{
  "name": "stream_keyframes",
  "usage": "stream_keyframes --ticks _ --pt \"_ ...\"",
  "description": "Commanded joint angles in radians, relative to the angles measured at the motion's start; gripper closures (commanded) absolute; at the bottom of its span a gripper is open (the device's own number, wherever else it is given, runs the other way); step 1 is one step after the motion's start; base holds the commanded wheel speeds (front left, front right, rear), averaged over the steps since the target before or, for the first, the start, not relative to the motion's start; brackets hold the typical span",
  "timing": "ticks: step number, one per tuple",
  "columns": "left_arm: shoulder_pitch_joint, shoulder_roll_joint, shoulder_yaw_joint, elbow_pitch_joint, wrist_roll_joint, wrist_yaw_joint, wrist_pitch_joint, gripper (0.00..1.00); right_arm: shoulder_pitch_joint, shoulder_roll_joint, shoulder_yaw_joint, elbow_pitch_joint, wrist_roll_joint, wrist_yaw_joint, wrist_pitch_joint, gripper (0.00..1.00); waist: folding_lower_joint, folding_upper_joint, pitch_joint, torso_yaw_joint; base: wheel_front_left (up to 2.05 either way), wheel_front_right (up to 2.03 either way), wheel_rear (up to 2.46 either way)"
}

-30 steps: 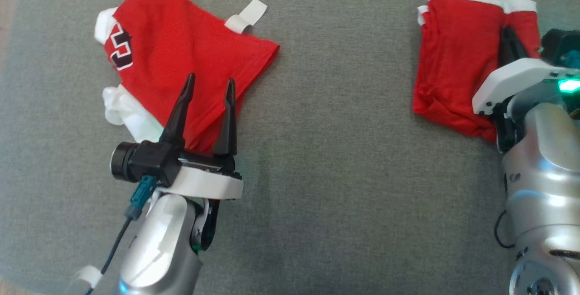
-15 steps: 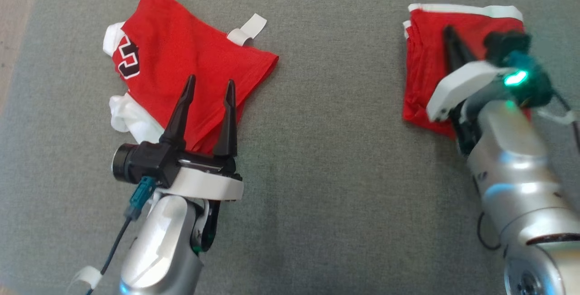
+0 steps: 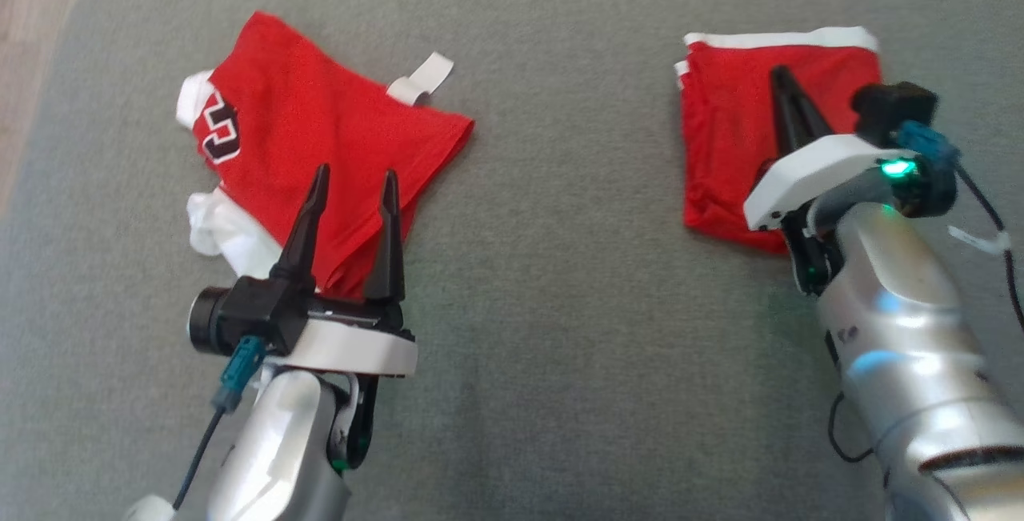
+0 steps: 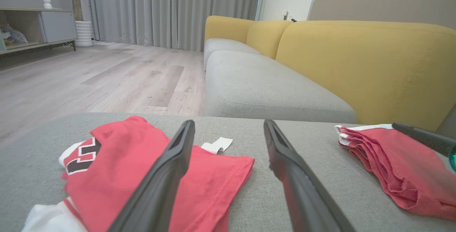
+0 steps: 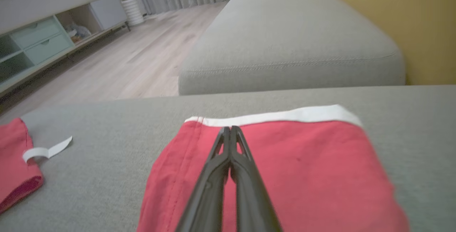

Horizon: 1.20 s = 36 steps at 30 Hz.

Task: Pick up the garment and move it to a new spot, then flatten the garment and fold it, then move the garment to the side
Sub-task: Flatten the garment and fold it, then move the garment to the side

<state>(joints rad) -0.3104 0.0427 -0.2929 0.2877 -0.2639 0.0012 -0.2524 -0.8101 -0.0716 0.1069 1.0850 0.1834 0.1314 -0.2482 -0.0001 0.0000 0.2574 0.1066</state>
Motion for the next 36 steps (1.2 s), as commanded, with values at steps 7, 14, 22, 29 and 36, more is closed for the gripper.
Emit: stream_keyframes --ticks 7,14,22,29,36 --pt "0.021 0.008 0.039 -0.022 0.004 0.006 -0.009 0.0 0.175 0.021 -0.092 -0.303 0.013 -0.001 -0.013 0.0 0.0001 0.0 -0.101 -0.06 0.0 0.0 0.0" --pt "0.057 0.008 0.032 -0.01 0.004 0.008 -0.009 0.0 0.354 0.021 -0.113 -0.456 0.007 -0.001 -0.013 0.0 0.0001 0.0 -0.152 -0.081 0.0 0.0 0.0" --pt "0.091 0.008 0.025 0.005 0.006 0.009 -0.009 0.0 0.539 0.021 -0.129 -0.572 0.008 -0.001 0.0 0.0 0.0001 0.0 -0.168 -0.086 0.0 0.0 0.0" --pt "0.086 0.008 0.025 0.002 0.007 0.008 -0.009 0.0 0.558 0.021 -0.134 -0.639 0.005 -0.001 0.039 0.0 0.0001 0.0 -0.148 -0.085 0.0 0.0 0.0" --pt "0.043 0.008 0.015 -0.004 0.012 0.002 -0.009 0.0 0.448 0.021 -0.215 -0.658 -0.105 -0.001 0.144 0.0 0.0001 0.0 -0.077 -0.065 0.0 0.0 0.0"
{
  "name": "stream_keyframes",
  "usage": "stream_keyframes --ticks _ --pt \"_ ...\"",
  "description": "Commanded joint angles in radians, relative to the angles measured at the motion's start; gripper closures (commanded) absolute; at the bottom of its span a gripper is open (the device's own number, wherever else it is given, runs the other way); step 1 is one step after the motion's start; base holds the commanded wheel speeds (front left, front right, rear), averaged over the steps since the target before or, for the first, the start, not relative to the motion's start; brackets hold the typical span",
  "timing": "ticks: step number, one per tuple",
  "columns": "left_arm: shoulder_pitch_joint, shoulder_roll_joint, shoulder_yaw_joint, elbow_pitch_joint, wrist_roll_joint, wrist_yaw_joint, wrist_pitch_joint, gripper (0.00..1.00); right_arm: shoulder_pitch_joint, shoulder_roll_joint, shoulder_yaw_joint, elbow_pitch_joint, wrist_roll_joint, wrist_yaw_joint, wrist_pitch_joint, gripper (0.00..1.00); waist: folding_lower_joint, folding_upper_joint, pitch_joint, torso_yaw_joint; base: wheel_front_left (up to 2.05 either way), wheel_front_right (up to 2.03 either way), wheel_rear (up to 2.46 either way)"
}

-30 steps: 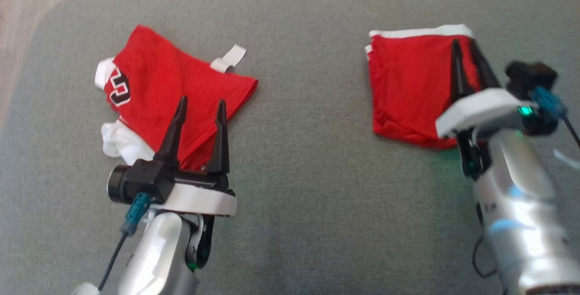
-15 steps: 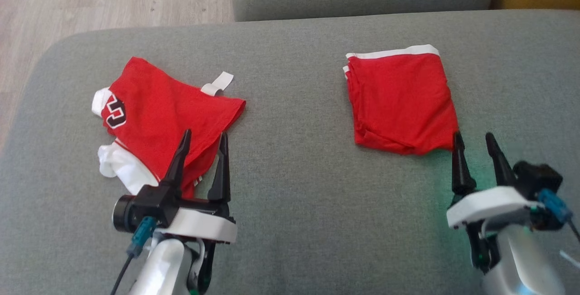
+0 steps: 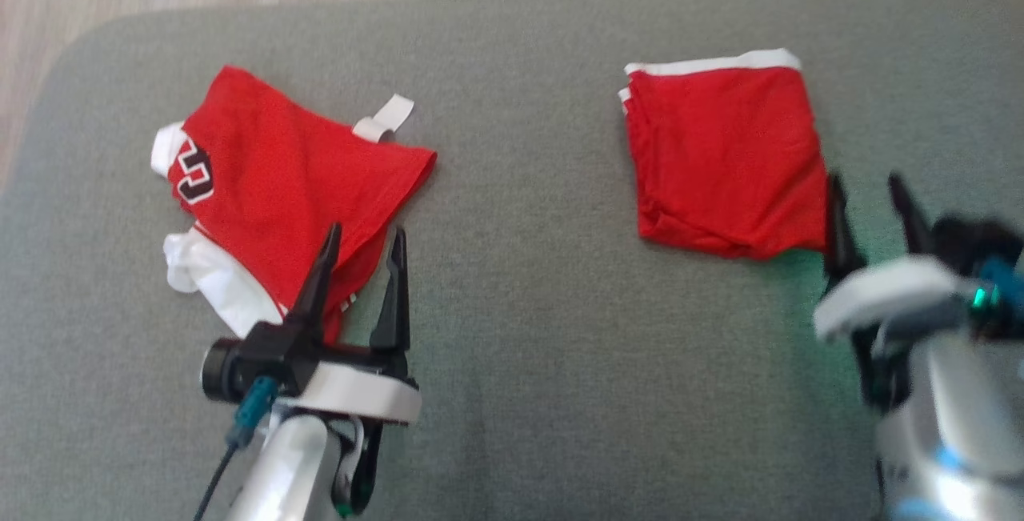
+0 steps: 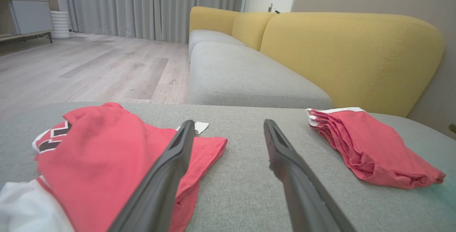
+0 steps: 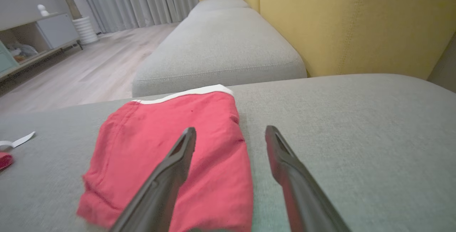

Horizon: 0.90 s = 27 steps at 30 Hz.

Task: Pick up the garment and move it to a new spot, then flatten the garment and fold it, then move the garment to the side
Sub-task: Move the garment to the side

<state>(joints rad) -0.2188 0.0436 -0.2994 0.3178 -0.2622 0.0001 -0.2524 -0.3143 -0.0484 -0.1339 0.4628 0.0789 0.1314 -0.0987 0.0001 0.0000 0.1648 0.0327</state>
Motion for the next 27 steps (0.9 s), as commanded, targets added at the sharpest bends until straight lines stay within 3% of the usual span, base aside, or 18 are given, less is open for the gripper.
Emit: stream_keyframes --ticks 1,13,22,23,24,25,27 --pt "-0.055 0.007 0.021 -0.033 0.011 0.002 -0.009 0.0 -0.074 -0.002 0.011 -0.026 -0.006 -0.001 0.021 0.0 -0.0001 0.0 0.027 0.013 0.0 0.0 0.0" --pt "-0.119 0.007 0.001 -0.029 -0.003 0.0 -0.009 0.0 -0.341 -0.057 -0.113 0.244 -0.073 -0.001 0.278 0.0 -0.0001 0.0 0.139 0.078 0.0 0.0 0.0" --pt "-0.133 0.007 0.001 -0.024 -0.005 0.003 -0.009 0.0 -0.392 -0.094 0.003 0.396 -0.039 -0.001 0.356 0.0 -0.0001 0.0 0.149 0.089 0.0 0.0 0.0" --pt "-0.135 0.007 0.003 -0.024 -0.004 0.004 -0.009 0.0 -0.394 -0.1 0.018 0.41 -0.028 -0.001 0.367 0.13 -0.0001 0.0 0.148 0.088 0.0 0.0 0.0" --pt "-0.136 0.007 0.004 -0.023 -0.004 0.004 -0.009 0.0 -0.397 -0.104 0.033 0.42 -0.015 -0.001 0.375 0.68 -0.0001 0.0 0.146 0.086 0.0 0.0 0.0" --pt "-0.137 0.007 0.006 -0.023 -0.003 0.004 -0.009 0.0 -0.399 -0.11 0.048 0.428 -0.002 -0.001 0.379 1.0 -0.0001 0.0 0.144 0.084 0.0 0.0 0.0" --pt "-0.138 0.007 0.01 -0.024 -0.001 0.005 -0.009 0.0 -0.404 -0.128 0.076 0.434 0.018 -0.001 0.378 1.0 -0.0001 0.0 0.139 0.078 0.0 0.0 0.0"
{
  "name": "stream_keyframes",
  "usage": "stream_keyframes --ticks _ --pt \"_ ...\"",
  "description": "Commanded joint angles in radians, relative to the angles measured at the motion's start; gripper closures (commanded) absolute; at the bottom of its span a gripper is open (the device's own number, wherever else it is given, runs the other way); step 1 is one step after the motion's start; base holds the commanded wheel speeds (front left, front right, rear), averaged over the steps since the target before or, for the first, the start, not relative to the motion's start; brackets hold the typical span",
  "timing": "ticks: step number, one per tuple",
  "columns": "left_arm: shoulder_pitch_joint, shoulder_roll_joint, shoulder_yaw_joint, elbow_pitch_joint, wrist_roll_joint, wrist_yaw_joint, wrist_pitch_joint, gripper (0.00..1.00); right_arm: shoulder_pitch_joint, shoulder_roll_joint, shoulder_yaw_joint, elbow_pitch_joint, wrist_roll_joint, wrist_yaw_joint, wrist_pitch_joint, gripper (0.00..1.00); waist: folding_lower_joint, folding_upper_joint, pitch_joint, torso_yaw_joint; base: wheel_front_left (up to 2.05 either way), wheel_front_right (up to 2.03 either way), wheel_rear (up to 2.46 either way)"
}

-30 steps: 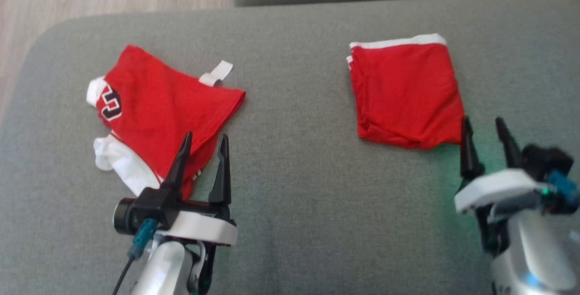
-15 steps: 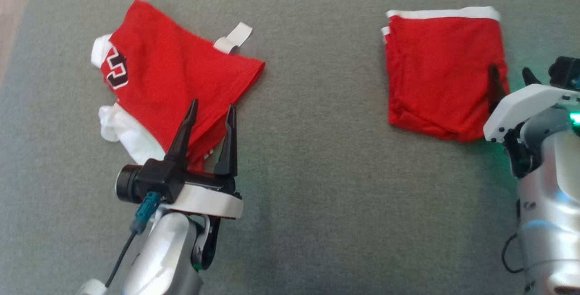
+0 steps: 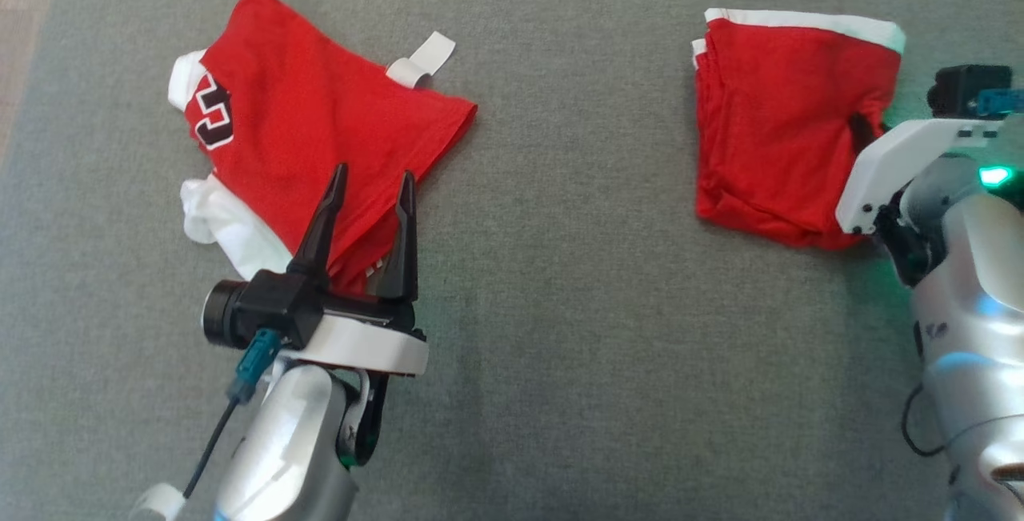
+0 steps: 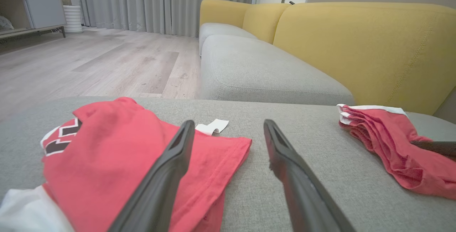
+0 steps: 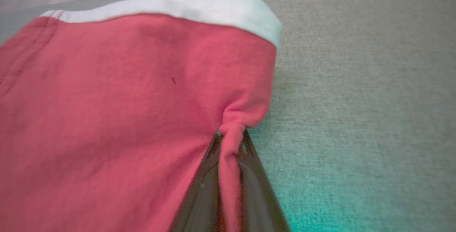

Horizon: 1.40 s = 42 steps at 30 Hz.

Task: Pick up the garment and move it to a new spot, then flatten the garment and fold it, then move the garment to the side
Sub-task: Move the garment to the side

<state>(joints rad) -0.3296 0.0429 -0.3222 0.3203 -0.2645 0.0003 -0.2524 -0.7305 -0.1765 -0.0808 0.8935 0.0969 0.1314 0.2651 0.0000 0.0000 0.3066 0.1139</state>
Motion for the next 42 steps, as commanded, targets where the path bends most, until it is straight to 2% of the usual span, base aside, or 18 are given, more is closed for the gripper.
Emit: stream_keyframes --ticks 1,4,10,17,19,23,32,33,34,42 --pt "-0.026 0.007 0.035 -0.026 0.002 0.005 -0.009 0.0 0.009 -0.011 0.036 0.004 0.009 -0.001 0.006 1.0 0.0 0.0 -0.007 -0.006 0.0 0.0 0.0" --pt "-0.02 0.007 0.041 -0.027 0.006 0.004 -0.009 0.0 0.004 -0.056 0.078 -0.003 0.018 -0.001 -0.021 1.0 0.0 0.0 -0.019 -0.017 0.0 0.0 0.0" --pt "-0.011 0.007 0.05 -0.033 0.009 0.002 -0.009 0.0 0.013 -0.228 0.144 -0.007 -0.025 -0.001 -0.068 1.0 0.0 0.0 -0.039 -0.032 0.0 0.0 0.0" --pt "-0.019 0.007 0.051 -0.047 0.011 -0.003 -0.009 0.0 0.0 -0.431 0.12 0.021 -0.136 -0.001 -0.092 1.0 0.0 0.0 -0.012 -0.026 0.0 0.0 0.0" --pt "-0.02 0.007 0.052 -0.048 0.012 -0.003 -0.009 0.0 -0.005 -0.463 0.095 0.02 -0.189 -0.001 -0.087 1.0 0.0 0.0 -0.004 -0.022 0.0 0.0 0.0" --pt "-0.021 0.007 0.057 -0.048 0.017 -0.006 -0.009 0.0 -0.003 -0.477 0.018 -0.001 -0.277 -0.001 -0.064 1.0 0.0 0.0 0.012 -0.014 0.0 0.0 0.0" --pt "-0.027 0.007 0.069 -0.049 0.028 -0.011 -0.009 0.0 0.011 -0.431 -0.125 -0.065 -0.407 -0.001 -0.069 1.0 0.0 0.0 0.032 -0.007 0.0 0.0 0.0" --pt "-0.027 0.007 0.07 -0.047 0.029 -0.011 -0.009 0.0 0.011 -0.421 -0.141 -0.074 -0.42 -0.001 -0.073 0.54 0.0 0.0 0.03 -0.008 0.0 0.0 0.0" --pt "-0.026 0.007 0.07 -0.045 0.029 -0.011 -0.009 0.0 0.013 -0.411 -0.157 -0.083 -0.43 -0.001 -0.078 0.0 0.0 0.0 0.026 -0.01 0.0 0.0 0.0" --pt "-0.008 0.007 0.072 -0.036 0.024 -0.01 -0.009 0.0 0.027 -0.311 -0.215 -0.139 -0.458 -0.001 -0.138 0.0 0.0 0.0 -0.039 -0.036 0.0 0.0 0.0"
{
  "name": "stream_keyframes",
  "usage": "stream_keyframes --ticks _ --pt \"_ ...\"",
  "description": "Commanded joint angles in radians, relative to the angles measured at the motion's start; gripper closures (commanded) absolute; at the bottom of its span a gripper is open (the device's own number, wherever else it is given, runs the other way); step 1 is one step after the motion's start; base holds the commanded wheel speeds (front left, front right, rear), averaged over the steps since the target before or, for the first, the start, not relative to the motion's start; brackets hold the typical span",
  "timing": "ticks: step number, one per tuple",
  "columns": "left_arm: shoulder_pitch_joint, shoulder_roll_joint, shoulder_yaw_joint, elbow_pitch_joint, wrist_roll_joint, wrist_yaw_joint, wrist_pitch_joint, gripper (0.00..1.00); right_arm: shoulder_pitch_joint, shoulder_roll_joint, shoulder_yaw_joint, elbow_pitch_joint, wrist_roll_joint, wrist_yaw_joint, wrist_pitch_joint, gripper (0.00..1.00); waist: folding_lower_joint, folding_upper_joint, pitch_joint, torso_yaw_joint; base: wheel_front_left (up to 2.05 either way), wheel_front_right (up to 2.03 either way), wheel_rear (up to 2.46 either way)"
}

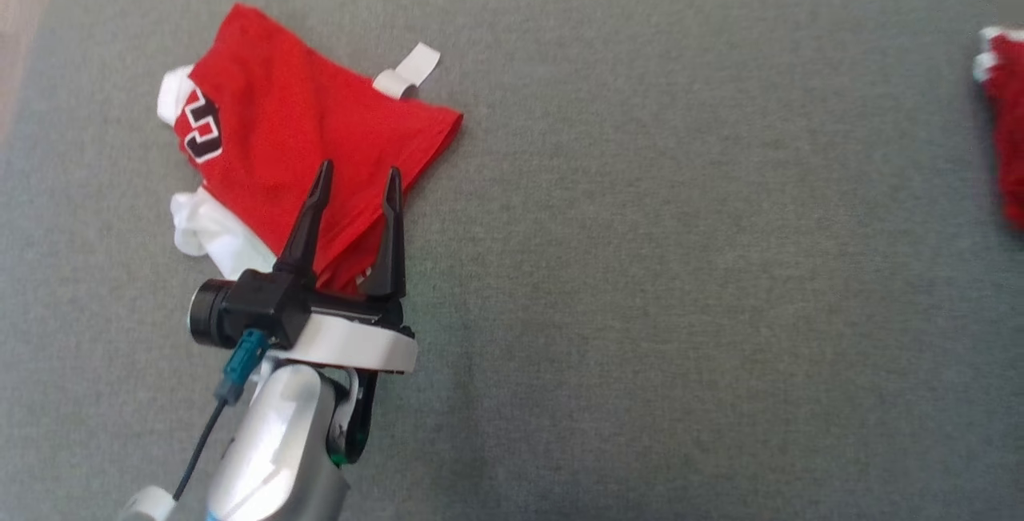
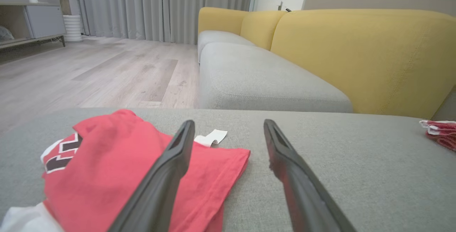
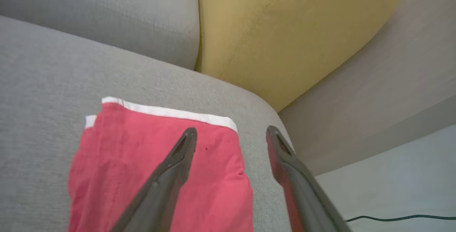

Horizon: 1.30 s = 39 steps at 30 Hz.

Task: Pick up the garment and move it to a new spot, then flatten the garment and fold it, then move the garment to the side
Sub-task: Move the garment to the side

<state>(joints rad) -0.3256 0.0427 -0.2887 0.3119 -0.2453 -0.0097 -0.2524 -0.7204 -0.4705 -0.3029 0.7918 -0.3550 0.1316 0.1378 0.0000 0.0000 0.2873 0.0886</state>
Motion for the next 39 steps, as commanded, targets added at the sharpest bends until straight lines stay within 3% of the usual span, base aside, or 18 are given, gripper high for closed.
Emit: stream_keyframes --ticks 1,9,15,19,24,31,39 --pt "-0.008 0.008 0.04 -0.027 0.004 0.0 -0.009 0.0 0.02 -0.001 0.009 -0.046 -0.004 -0.001 -0.025 0.0 0.0 0.0 -0.034 -0.015 0.0 0.0 0.0" --pt "0.037 0.008 0.048 -0.03 -0.004 0.008 -0.009 0.0 0.035 0.129 0.083 -0.153 0.101 -0.001 -0.124 0.0 0.0 0.0 -0.148 -0.038 0.0 0.0 0.0" --pt "0.067 0.008 0.058 -0.04 -0.001 0.014 -0.009 0.0 0.071 0.247 0.167 -0.319 0.248 -0.001 -0.137 0.0 0.0 0.0 -0.209 -0.037 0.0 0.0 0.0" --pt "0.084 0.008 0.068 -0.037 0.004 0.012 -0.009 0.0 0.154 0.336 0.202 -0.435 0.343 -0.001 -0.14 0.0 0.0 0.0 -0.233 -0.038 0.0 0.0 0.0" --pt "0.111 0.008 0.065 -0.02 0.012 0.01 -0.009 0.0 0.338 0.406 0.244 -0.474 0.438 -0.001 -0.224 0.0 0.0 0.0 -0.254 -0.033 0.0 0.0 0.0" --pt "0.143 0.008 0.076 -0.008 0.019 0.01 -0.009 0.0 0.522 0.42 0.294 -0.467 0.544 -0.001 -0.357 0.0 0.0 0.0 -0.267 -0.036 0.0 0.0 0.0" --pt "0.163 0.008 0.085 -0.01 0.012 0.014 -0.009 0.0 0.605 0.42 0.346 -0.47 0.599 -0.001 -0.391 0.0 0.0 0.0 -0.262 -0.045 0.0 0.0 0.0"
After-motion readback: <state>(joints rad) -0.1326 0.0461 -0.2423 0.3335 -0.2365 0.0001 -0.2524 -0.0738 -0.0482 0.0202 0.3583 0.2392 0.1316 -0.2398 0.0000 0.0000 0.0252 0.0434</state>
